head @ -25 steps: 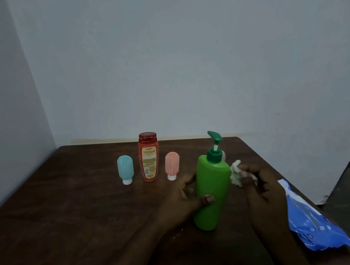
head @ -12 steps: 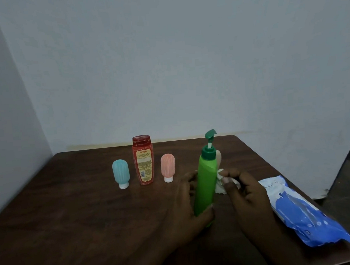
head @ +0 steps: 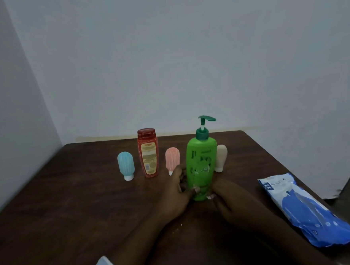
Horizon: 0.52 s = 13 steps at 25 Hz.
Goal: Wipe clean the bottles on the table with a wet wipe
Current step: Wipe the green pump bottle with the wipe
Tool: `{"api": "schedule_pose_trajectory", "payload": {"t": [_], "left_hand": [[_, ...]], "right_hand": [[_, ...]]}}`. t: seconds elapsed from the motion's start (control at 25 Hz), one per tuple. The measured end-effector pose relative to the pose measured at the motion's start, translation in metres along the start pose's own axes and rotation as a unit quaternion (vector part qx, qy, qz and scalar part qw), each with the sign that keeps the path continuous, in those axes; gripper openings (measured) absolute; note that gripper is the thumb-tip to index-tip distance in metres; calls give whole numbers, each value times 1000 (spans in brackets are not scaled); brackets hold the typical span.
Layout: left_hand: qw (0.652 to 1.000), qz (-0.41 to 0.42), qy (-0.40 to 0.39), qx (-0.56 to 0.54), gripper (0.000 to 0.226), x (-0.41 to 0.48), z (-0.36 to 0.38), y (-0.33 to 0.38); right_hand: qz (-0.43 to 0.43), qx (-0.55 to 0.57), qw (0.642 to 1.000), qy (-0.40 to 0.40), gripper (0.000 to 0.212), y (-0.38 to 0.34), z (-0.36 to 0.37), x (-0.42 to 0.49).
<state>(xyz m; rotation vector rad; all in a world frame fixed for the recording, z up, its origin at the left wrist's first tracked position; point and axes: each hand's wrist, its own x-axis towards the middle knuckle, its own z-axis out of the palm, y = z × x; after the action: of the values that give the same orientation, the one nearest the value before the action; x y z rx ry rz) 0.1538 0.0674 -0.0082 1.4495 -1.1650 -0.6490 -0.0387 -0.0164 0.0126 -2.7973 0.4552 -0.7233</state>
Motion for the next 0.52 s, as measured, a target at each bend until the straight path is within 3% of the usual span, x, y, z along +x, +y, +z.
{"api": "schedule_pose_trajectory", "payload": {"t": [0.08, 0.16, 0.32, 0.52], "left_hand": [[1000, -8, 25, -3, 58, 9, 3, -5], [999, -13, 46, 3, 59, 14, 9, -11], [994, -22, 99, 40, 69, 17, 22, -16], [984, -26, 151, 96, 57, 42, 37, -19]], "right_hand": [[-15, -5, 996, -88, 17, 9, -4, 11], [-41, -10, 994, -99, 18, 16, -1, 17], [-65, 17, 997, -48, 4, 27, 9, 13], [26, 114, 992, 49, 10, 41, 9, 10]]}}
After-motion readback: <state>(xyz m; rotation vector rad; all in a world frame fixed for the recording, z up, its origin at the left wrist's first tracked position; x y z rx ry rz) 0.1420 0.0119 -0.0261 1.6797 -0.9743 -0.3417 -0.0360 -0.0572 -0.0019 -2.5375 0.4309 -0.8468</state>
